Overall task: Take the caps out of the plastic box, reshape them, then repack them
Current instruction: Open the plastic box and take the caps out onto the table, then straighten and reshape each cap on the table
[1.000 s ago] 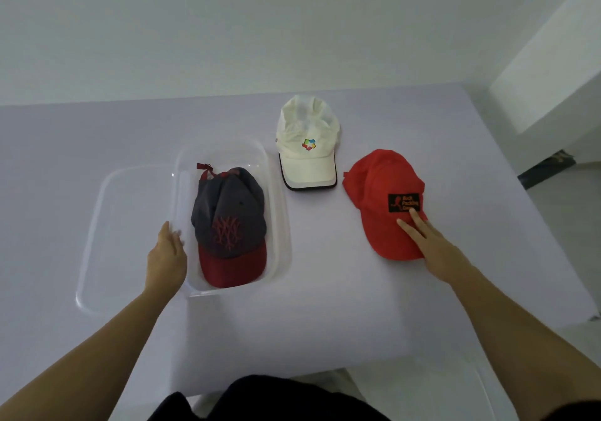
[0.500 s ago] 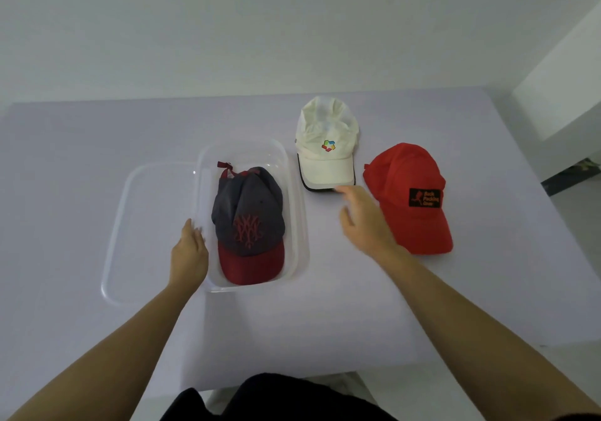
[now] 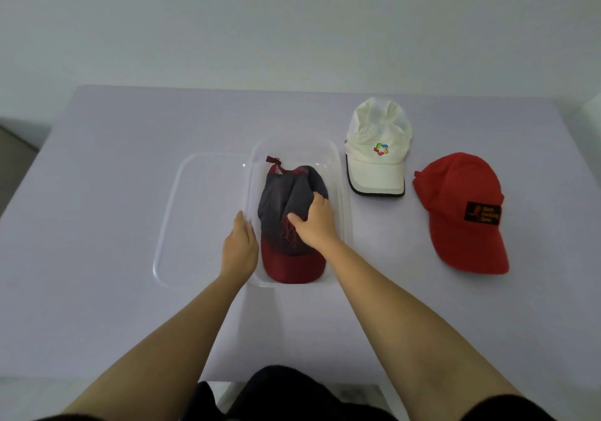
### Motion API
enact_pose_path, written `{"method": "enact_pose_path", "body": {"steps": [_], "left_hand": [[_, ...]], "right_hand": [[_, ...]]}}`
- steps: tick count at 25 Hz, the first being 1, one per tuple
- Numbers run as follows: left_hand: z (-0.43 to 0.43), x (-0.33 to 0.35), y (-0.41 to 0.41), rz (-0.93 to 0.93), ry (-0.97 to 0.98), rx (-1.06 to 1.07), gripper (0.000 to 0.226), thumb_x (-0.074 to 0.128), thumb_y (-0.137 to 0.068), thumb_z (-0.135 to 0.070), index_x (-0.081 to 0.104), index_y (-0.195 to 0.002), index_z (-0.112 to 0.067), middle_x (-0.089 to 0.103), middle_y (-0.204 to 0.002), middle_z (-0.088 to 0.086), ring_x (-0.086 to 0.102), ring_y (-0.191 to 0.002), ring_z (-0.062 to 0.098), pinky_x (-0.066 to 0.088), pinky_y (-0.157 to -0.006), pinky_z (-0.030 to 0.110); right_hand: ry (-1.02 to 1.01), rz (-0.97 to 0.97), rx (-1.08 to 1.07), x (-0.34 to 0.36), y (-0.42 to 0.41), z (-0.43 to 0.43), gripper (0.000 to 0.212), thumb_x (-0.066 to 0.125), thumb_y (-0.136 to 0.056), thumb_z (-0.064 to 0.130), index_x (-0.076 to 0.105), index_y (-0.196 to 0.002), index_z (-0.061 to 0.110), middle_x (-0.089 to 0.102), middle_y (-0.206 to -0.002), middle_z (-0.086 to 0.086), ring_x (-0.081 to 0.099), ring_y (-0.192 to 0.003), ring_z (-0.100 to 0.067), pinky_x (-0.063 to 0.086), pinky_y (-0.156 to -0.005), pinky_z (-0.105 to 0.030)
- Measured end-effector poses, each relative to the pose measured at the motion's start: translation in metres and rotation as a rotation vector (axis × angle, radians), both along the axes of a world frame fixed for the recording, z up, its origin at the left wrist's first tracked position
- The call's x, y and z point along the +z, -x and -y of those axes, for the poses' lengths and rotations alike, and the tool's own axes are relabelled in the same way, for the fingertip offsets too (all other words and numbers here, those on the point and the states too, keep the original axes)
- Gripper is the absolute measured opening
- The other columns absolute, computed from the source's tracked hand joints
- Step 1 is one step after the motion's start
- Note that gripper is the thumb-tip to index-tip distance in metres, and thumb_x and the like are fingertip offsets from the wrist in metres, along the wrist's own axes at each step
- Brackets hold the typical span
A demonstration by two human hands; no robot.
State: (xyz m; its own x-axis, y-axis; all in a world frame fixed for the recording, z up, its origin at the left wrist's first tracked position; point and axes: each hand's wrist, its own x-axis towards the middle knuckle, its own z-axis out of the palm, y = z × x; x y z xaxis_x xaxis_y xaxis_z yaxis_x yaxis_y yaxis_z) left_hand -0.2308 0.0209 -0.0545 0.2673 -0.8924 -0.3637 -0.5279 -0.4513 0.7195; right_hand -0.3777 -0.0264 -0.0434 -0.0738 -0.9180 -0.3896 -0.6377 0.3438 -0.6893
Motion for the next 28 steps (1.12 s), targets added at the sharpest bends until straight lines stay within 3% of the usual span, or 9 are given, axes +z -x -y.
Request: {"method": "enact_pose_path", "body": {"steps": [3, 5, 8, 11, 15, 18, 21, 23, 28], "left_hand": [[-0.001, 0.005, -0.001, -0.026, -0.01, -0.021, 0.051, 0.023, -0.102, -0.032, 0.017, -0.149, -0.012, 0.035, -0.15, 0.015, 0.038, -0.135, 0.035, 0.03, -0.11, 0.042], [-0.002, 0.008, -0.002, -0.044, -0.003, -0.029, 0.055, 0.025, -0.101, -0.034, 0.013, -0.15, -0.012, 0.028, -0.154, 0.014, 0.03, -0.14, 0.031, 0.026, -0.113, 0.041], [-0.003, 0.029, -0.002, -0.03, 0.161, -0.03, 0.058, 0.027, -0.1, -0.037, 0.01, -0.15, -0.013, 0.015, -0.159, 0.005, 0.015, -0.146, 0.018, 0.015, -0.119, 0.034], [0.004, 0.07, 0.005, -0.251, 0.33, -0.049, 0.046, 0.028, -0.101, -0.031, 0.025, -0.146, -0.018, 0.034, -0.144, -0.01, 0.033, -0.131, 0.004, 0.025, -0.107, 0.013], [0.022, 0.101, 0.04, -0.395, 0.402, -0.16, 0.046, 0.037, -0.091, -0.047, 0.04, -0.13, -0.023, 0.046, -0.134, -0.005, 0.046, -0.124, 0.01, 0.039, -0.106, 0.036], [0.018, 0.108, 0.083, -0.467, 0.403, -0.199, 0.04, 0.037, -0.088, -0.05, 0.04, -0.12, -0.026, 0.047, -0.128, -0.001, 0.048, -0.12, 0.013, 0.042, -0.103, 0.039], [0.004, 0.102, 0.135, -0.546, 0.326, -0.237, 0.028, 0.035, -0.092, -0.044, 0.036, -0.112, -0.025, 0.047, -0.122, 0.002, 0.051, -0.114, 0.015, 0.045, -0.099, 0.036], [-0.007, 0.087, 0.167, -0.491, 0.294, -0.228, 0.018, 0.036, -0.097, -0.036, 0.036, -0.11, -0.023, 0.046, -0.119, 0.004, 0.05, -0.112, 0.016, 0.043, -0.098, 0.035], [-0.024, 0.035, 0.216, -0.308, 0.091, -0.064, 0.016, 0.037, -0.099, -0.028, 0.041, -0.099, -0.012, 0.045, -0.103, 0.007, 0.048, -0.096, 0.023, 0.04, -0.085, 0.034]], "right_hand": [[0.117, 0.118, 0.024, 0.01, 0.001, -0.004, 0.071, 0.076, -0.072, 0.031, 0.041, -0.13, 0.012, 0.05, -0.129, -0.007, 0.048, -0.119, -0.026, 0.045, -0.1, -0.043], [0.153, 0.225, 0.082, 0.021, 0.0, -0.011, 0.064, 0.076, -0.073, 0.026, 0.041, -0.126, 0.016, 0.052, -0.125, -0.005, 0.052, -0.115, -0.021, 0.048, -0.098, -0.042], [0.241, 0.352, 0.123, 0.042, 0.008, -0.021, 0.058, 0.073, -0.076, 0.023, 0.039, -0.123, 0.022, 0.053, -0.123, -0.003, 0.055, -0.114, -0.017, 0.049, -0.098, -0.04], [0.344, 0.487, 0.048, 0.075, 0.022, -0.031, 0.06, 0.073, -0.077, 0.018, 0.038, -0.125, 0.024, 0.053, -0.125, 0.0, 0.054, -0.116, -0.011, 0.048, -0.1, -0.032], [0.571, 0.42, -0.101, 0.118, 0.048, -0.047, 0.07, 0.079, -0.071, 0.022, 0.038, -0.126, 0.038, 0.045, -0.125, 0.008, 0.047, -0.119, 0.0, 0.042, -0.1, -0.02], [0.74, 0.234, -0.214, 0.13, 0.084, -0.058, 0.085, 0.081, -0.063, 0.039, 0.033, -0.134, 0.036, 0.034, -0.126, 0.004, 0.04, -0.123, -0.006, 0.037, -0.104, -0.016], [0.632, 0.212, -0.297, 0.115, 0.138, -0.07, 0.083, 0.076, -0.063, 0.051, 0.034, -0.134, 0.039, 0.038, -0.133, 0.008, 0.04, -0.125, -0.005, 0.041, -0.105, -0.029], [0.497, 0.209, -0.286, 0.09, 0.171, -0.078, 0.079, 0.072, -0.065, 0.056, 0.037, -0.134, 0.036, 0.042, -0.134, 0.012, 0.042, -0.125, -0.005, 0.042, -0.106, -0.036], [0.142, 0.085, -0.101, 0.024, 0.22, -0.075, 0.072, 0.066, -0.079, 0.05, 0.034, -0.14, 0.031, 0.041, -0.135, -0.002, 0.034, -0.126, -0.019, 0.029, -0.107, -0.035]]}}
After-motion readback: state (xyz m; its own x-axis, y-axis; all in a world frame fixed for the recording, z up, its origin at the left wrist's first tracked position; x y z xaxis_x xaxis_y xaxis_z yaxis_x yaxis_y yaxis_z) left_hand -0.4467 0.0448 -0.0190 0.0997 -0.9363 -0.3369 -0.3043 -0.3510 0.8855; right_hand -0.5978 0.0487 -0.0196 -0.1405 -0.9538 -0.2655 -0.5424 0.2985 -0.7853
